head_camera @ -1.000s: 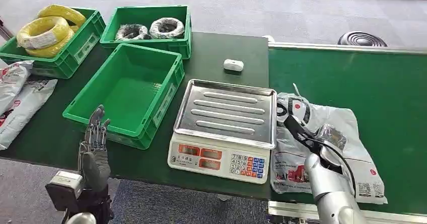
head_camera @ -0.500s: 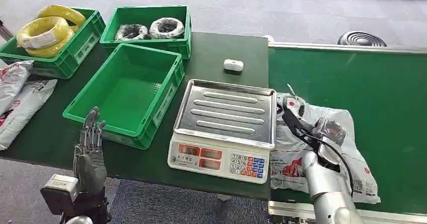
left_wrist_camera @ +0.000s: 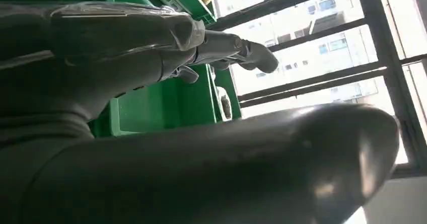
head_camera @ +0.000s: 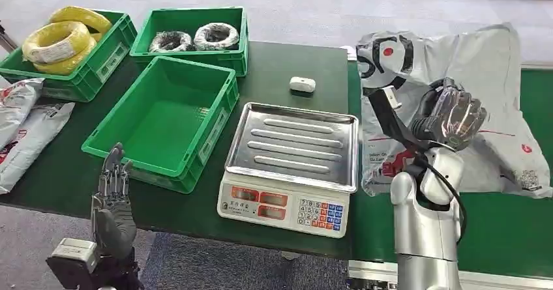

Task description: Moved the parcel from conveyor to table for the left to box.

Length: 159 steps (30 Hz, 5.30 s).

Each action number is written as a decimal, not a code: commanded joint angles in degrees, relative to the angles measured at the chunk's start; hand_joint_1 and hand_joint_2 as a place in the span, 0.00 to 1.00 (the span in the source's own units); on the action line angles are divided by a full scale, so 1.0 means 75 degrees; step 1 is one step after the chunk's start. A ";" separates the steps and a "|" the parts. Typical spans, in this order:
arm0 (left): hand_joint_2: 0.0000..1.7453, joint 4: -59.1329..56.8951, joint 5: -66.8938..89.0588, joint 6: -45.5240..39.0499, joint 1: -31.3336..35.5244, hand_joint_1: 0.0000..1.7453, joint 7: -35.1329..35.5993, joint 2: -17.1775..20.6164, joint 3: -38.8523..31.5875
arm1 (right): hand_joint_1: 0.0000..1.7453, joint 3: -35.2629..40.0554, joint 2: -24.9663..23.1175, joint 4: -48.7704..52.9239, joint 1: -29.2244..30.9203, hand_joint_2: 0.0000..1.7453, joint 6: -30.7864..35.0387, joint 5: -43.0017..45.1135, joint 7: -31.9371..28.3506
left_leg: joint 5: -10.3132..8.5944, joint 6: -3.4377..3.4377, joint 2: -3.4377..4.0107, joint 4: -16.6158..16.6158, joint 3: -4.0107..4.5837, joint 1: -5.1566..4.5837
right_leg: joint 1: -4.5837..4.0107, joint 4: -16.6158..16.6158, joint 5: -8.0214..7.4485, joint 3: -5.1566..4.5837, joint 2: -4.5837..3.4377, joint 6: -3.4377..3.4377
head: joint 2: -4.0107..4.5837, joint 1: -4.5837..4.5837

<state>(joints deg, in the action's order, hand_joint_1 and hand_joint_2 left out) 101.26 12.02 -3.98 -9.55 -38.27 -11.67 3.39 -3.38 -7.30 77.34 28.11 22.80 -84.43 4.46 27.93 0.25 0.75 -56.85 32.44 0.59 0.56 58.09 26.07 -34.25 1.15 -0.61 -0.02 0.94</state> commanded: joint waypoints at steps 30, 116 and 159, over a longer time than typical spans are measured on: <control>0.00 -0.1542 -0.0379 -0.0001 0.1008 0.00 -0.0025 0.0237 0.0951 | 0.00 0.3617 -0.0345 -0.2185 0.0353 1.00 0.0019 0.2929 -0.2470 | -0.0002 0.0000 -0.0003 0.0016 -0.0024 0.0003 | -0.0003 -0.0014 -0.0001 0.0026 -0.0007 0.0003 | 0.0000 -0.0003; 1.00 -0.9779 0.5245 -0.1753 0.6312 0.98 0.1632 -0.0419 0.3452 | 0.00 0.0501 -0.1221 0.1214 -0.3028 0.00 0.2293 0.5410 -0.4940 | -0.0005 0.0002 0.0027 0.0013 -0.0051 0.0000 | 0.0000 -0.0018 -0.0015 0.0046 -0.0033 0.0006 | 0.0000 0.0000; 1.00 -0.8847 0.1665 -0.4803 0.7773 0.86 0.0684 0.0682 -0.0819 | 0.00 0.0417 -0.1643 0.0140 -0.2562 0.00 0.2293 0.5630 -0.5615 | -0.0018 0.0010 0.0024 0.0016 -0.0031 0.0005 | -0.0006 -0.0013 -0.0020 0.0026 -0.0032 0.0015 | 0.0000 0.0000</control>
<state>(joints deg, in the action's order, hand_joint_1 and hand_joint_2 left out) 53.82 21.70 -38.82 38.74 -33.68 -8.79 2.63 -0.90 -19.82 85.22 5.85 39.63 -42.64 -37.38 27.84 0.33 0.96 -56.85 32.33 0.59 0.55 58.13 25.98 -34.16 1.02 -0.55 -0.02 0.94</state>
